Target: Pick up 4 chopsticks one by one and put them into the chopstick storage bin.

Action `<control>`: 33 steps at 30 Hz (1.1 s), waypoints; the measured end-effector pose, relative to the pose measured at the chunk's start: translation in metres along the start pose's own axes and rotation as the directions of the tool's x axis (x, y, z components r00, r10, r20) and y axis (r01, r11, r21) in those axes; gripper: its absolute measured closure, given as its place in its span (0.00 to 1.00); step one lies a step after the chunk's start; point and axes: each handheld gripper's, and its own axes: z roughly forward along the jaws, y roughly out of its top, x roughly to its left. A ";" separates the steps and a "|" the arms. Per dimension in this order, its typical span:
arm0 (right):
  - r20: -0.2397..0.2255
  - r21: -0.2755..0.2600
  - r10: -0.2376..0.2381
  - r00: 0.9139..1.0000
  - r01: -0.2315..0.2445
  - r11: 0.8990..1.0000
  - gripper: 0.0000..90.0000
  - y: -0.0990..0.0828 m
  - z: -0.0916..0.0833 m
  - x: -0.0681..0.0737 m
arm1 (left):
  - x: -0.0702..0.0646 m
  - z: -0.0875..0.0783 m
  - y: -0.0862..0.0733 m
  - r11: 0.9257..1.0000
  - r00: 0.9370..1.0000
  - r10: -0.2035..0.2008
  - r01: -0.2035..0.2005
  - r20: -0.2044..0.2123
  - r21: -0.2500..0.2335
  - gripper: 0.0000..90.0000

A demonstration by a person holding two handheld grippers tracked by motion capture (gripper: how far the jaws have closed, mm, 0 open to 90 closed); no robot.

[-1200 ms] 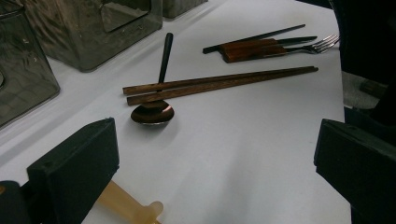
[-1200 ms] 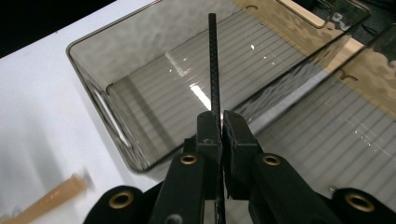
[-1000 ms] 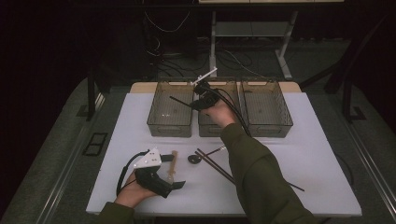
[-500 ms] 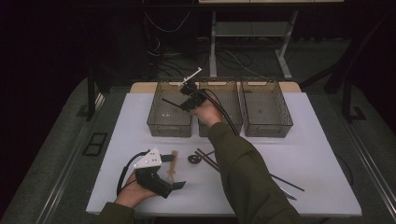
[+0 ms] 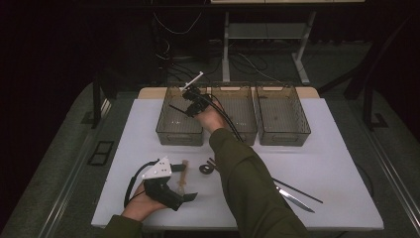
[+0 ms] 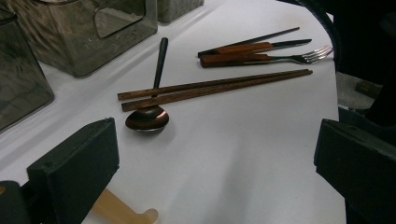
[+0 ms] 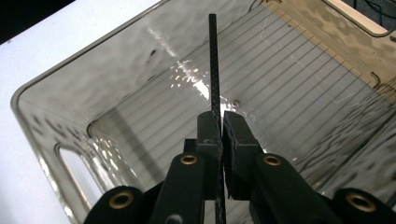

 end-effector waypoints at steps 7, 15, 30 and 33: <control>0.015 -0.055 0.009 1.000 -0.008 0.998 0.84 0.002 0.001 -0.001 | 0.000 0.000 0.000 1.000 1.000 0.002 -0.002 0.001 0.000 0.00; -0.015 -0.080 0.031 0.999 -0.032 0.996 0.66 0.001 -0.011 -0.006 | 0.000 0.000 0.000 1.000 1.000 0.003 -0.003 -0.002 0.003 0.00; -0.083 -0.178 -0.040 0.996 0.025 0.984 0.42 -0.026 -0.073 -0.020 | 0.001 -0.001 0.000 1.000 1.000 -0.005 0.005 -0.013 -0.006 0.00; -0.091 -0.194 -0.056 0.994 0.038 0.980 0.39 -0.037 -0.090 -0.026 | 0.001 -0.001 0.000 1.000 1.000 -0.008 0.008 -0.014 -0.003 0.00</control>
